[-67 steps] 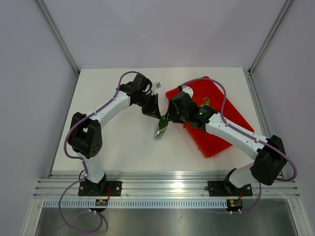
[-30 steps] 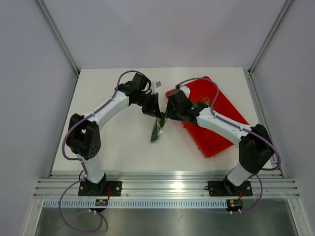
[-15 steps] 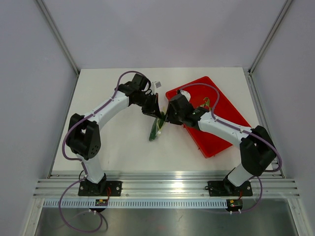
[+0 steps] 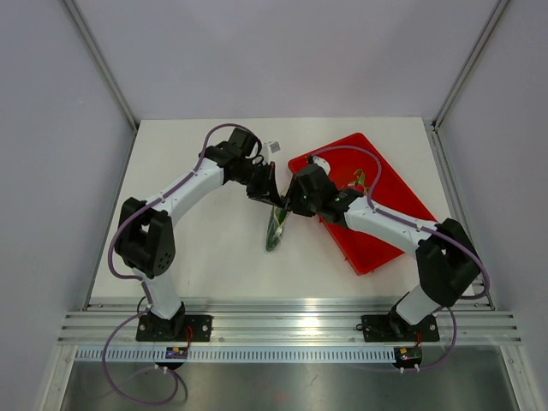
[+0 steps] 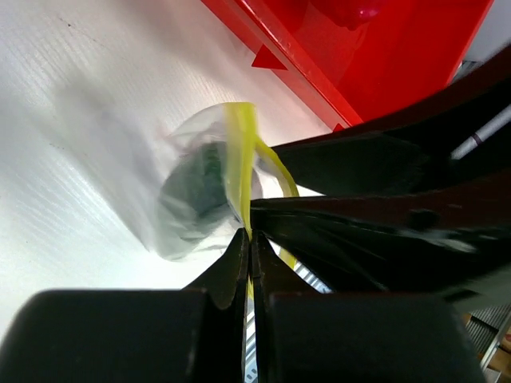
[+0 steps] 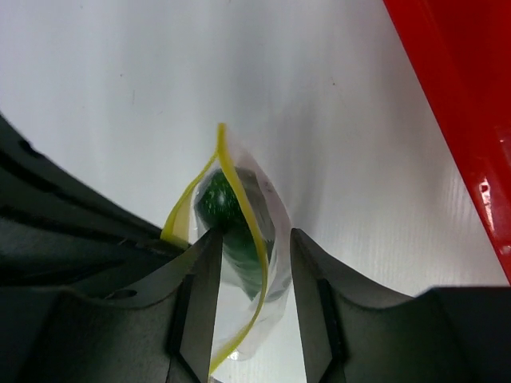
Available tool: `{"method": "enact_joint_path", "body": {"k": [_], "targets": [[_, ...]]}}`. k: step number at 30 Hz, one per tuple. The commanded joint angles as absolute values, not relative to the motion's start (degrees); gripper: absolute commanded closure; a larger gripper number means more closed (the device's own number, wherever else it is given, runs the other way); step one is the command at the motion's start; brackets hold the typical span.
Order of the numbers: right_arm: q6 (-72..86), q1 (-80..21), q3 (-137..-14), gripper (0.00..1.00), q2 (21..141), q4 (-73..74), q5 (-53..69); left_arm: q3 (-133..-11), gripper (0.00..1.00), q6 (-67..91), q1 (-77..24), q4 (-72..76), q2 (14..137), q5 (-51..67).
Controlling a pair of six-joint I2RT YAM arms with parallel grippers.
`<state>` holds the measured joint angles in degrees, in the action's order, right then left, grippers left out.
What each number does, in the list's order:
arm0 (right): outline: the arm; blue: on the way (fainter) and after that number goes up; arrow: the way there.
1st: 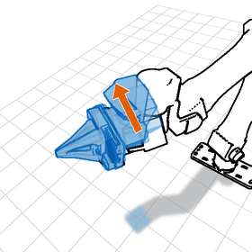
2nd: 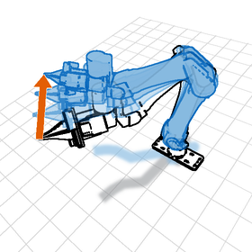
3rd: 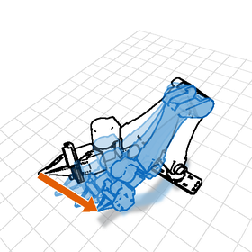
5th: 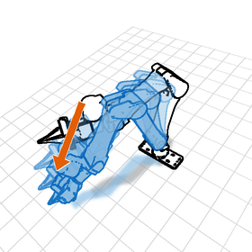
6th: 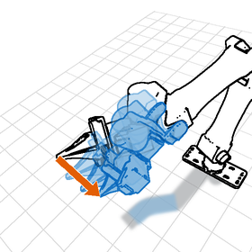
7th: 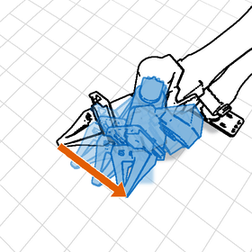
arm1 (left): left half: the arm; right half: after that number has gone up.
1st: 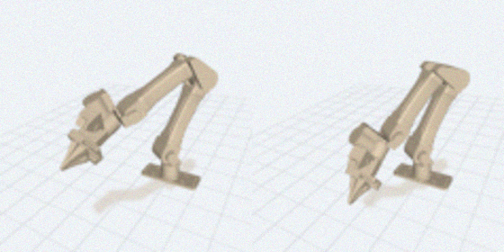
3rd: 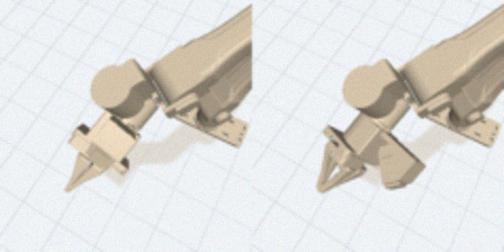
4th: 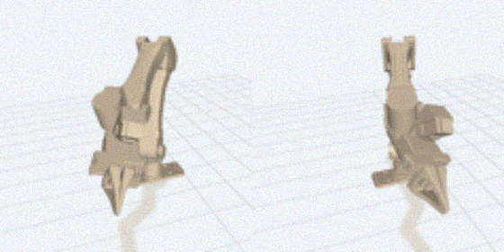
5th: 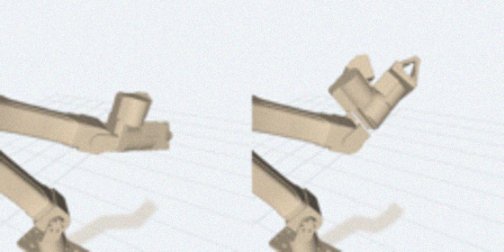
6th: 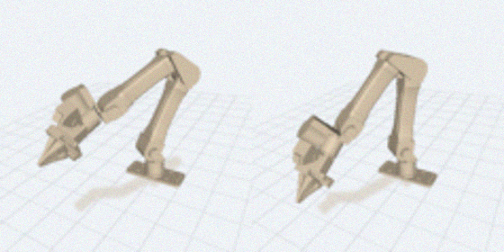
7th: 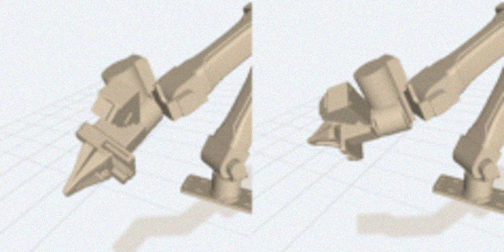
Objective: Place the food in the zip-top bag and seal the zipper
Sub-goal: Place the fake vegetable in the zipper food storage bag.
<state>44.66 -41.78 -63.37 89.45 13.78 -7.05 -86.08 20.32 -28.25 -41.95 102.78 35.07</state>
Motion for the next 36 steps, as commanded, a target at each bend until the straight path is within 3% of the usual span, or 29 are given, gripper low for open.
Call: {"method": "enact_joint_path", "body": {"k": [1, 3, 6, 7, 11, 15, 18, 23, 30, 32, 33, 34, 35, 36], "targets": [[45.2, -41.8, -65.4, 0.54, 93.3, 9.7, -4.0, -86.3, 1.00, 20.3, -28.3, -39.0, 100.5, 40.2], [45.6, -41.8, -65.6, 0.57, 94.8, 8.7, -3.3, -86.2, 1.00, 20.5, -28.3, -38.5, 100.5, 41.3], [46.3, -41.8, -65.7, 0.69, 96.9, 7.6, -3.8, -86.1, 1.00, 20.7, -28.3, -38.1, 100.5, 42.5], [46.7, -41.8, -65.4, 0.79, 97.0, 7.4, -3.8, -86.0, 1.00, 20.6, -28.3, -38.1, 100.5, 42.8], [46.4, -41.8, -65.6, 0.92, 96.7, 7.6, -4.2, -85.3, 1.00, 20.1, -28.3, -38.5, 100.0, 42.0], [46.0, -41.8, -65.2, 0.91, 95.2, 8.6, -4.4, -84.8, 1.00, 20.0, -28.3, -38.9, 99.8, 40.3], [45.6, -41.8, -64.7, 0.75, 92.5, 10.5, -4.9, -84.2, 1.00, 20.2, -28.0, -39.2, 99.7, 37.8], [44.9, -41.8, -63.5, 0.71, 88.1, 13.6, -7.0, -84.6, 1.00, 19.8, -27.8, -40.5, 100.4, 34.6], [43.8, -41.8, -65.0, 0.80, 89.7, 14.7, -5.3, -84.4, 1.00, 20.2, -27.8, -39.1, 100.1, 35.9], [43.9, -41.8, -65.5, 0.87, 90.7, 15.1, -5.2, -84.5, 1.00, 20.0, -27.9, -39.2, 99.8, 36.2], [43.5, -41.8, -66.2, 0.98, 91.1, 15.5, -5.4, -84.8, 0.99, 19.0, -27.8, -39.7, 99.7, 35.9], [43.2, -41.8, -66.2, 0.98, 91.1, 15.8, -5.4, -84.8, 0.99, 19.0, -27.8, -40.0, 99.7, 35.9], [42.7, -41.8, -66.4, 1.00, 91.1, 16.0, -5.6, -85.0, 0.90, 18.7, -27.8, -40.3, 99.6, 35.9], [42.0, -41.8, -67.2, 1.00, 91.2, 16.1, -5.9, -85.1, 0.74, 18.3, -27.7, -40.5, 99.1, 35.8]]}}
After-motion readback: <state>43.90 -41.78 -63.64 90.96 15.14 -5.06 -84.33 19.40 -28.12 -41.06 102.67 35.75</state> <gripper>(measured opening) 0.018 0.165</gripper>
